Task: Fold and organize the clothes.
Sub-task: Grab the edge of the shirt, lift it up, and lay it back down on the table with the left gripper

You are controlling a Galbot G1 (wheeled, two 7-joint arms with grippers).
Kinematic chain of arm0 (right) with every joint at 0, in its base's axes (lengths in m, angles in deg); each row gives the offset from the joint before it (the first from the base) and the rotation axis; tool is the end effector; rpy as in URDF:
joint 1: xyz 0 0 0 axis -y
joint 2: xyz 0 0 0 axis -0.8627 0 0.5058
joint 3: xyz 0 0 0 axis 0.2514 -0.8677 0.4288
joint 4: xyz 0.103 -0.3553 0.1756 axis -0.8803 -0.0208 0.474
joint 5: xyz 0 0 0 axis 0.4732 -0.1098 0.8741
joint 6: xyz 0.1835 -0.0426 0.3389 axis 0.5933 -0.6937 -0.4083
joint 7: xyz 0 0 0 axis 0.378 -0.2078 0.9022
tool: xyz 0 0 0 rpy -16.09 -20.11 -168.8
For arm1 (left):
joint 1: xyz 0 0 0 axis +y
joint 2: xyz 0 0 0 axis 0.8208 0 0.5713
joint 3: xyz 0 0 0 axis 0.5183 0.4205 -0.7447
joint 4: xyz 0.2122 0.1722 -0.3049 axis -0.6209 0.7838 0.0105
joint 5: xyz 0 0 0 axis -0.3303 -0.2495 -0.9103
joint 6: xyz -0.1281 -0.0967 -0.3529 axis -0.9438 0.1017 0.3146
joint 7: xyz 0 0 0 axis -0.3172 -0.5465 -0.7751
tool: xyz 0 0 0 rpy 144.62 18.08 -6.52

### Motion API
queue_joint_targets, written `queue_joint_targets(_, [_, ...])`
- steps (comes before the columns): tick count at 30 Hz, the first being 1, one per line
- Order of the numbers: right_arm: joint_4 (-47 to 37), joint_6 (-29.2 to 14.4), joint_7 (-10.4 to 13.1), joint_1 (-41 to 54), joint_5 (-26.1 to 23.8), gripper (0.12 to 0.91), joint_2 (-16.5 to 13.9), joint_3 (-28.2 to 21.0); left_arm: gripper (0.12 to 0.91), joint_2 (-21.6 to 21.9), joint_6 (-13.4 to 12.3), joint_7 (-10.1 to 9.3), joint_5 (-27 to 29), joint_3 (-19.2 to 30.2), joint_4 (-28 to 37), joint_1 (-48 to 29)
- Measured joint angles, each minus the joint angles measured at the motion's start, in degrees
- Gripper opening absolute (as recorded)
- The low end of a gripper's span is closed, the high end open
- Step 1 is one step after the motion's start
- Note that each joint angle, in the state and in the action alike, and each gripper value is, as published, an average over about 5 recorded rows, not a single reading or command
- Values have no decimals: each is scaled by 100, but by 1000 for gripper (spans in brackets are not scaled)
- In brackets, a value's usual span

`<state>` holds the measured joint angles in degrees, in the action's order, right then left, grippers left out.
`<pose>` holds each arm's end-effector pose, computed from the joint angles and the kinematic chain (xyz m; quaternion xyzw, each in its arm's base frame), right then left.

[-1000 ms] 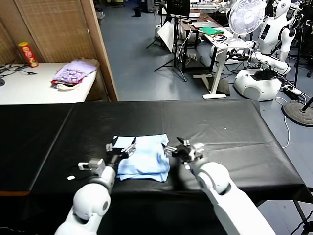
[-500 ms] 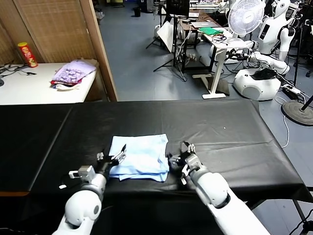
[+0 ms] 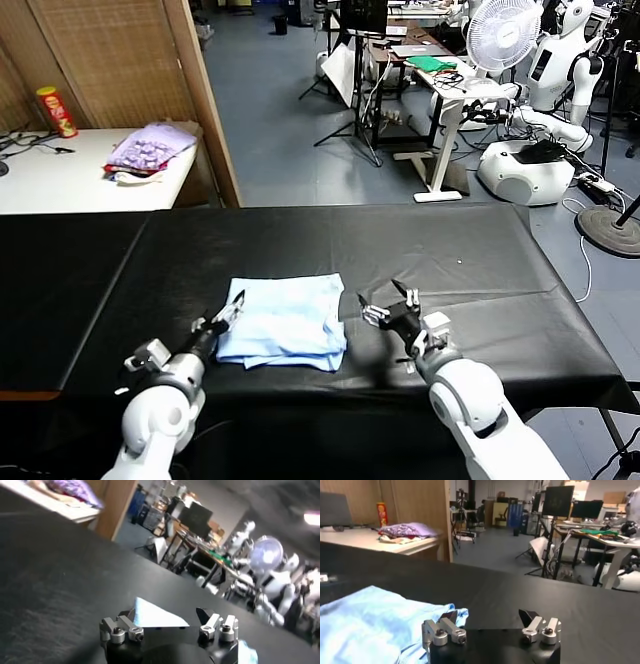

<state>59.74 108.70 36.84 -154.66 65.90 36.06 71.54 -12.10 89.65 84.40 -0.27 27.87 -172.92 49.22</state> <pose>0.3161 -0.0141 -0.3009 0.1759 -0.9743 0.0441 0.1334 0.2881 0.0810 -0.3710 -0.0237 -0.9448 0.2902 0.1505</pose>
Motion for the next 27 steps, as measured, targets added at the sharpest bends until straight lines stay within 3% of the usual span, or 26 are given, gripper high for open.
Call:
queue_joint_targets(5, [56, 4, -23, -32, 17, 798, 2, 44, 798, -22, 5, 0, -222, -17, 107, 31])
queue_joint_targets(8, [83, 7, -36, -58, 22, 798, -12, 77, 758, -31, 23, 11, -370, -22, 147, 44])
queue_joint_targets(12, [91, 8, -42, -74, 26, 798, -23, 119, 580, -39, 44, 32, -490, -25, 166, 57])
queue_joint_targets(19, [117, 20, -42, -125, 27, 798, -17, 191, 196, -68, 24, -2, -409, -4, 182, 83])
queue_joint_targets(23, [162, 222, 76, -175, -75, 798, -7, 261, 131, -69, 70, -63, -58, 23, 92, 78])
queue_joint_targets(27, [180, 467, 216, -248, -321, 798, 11, 310, 128, 1, 252, 10, 998, -12, 5, 17])
